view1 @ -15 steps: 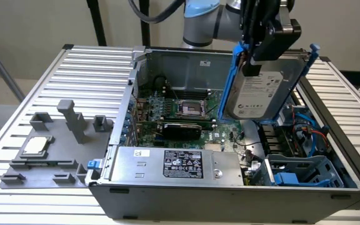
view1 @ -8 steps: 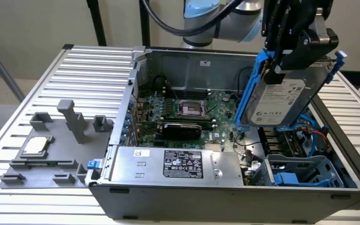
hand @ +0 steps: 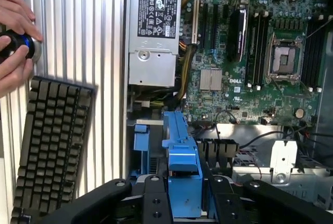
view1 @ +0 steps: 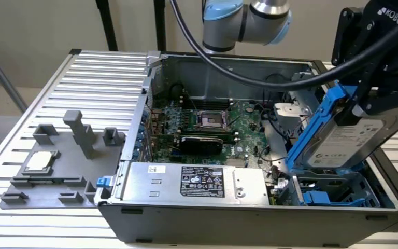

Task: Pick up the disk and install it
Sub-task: 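Pick up the disk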

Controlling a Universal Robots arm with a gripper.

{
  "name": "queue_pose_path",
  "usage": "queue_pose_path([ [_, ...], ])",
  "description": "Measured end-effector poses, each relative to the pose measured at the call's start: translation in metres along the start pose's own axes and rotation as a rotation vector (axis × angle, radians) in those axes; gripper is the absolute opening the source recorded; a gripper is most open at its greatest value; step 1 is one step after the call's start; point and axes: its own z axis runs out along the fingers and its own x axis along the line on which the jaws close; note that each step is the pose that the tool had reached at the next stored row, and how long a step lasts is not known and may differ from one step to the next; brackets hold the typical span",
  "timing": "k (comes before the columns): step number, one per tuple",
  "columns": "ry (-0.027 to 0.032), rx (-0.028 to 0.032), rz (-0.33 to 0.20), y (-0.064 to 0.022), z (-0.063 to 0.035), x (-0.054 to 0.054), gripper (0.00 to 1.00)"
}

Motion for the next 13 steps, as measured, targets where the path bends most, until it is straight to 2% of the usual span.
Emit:
queue_pose_path([
  [4, -0.0003, -0.0127, 0.001, -0.0045, -0.0003, 0.012, 0.33],
  [6, -0.0005, -0.0190, 0.001, -0.0098, -0.0002, 0.016, 0.33],
  [10, -0.0007, -0.0235, 0.001, -0.0246, 0.0012, 0.021, 0.33],
  [13, -0.0006, -0.0237, 0.001, -0.0265, 0.0047, 0.022, 0.33],
])
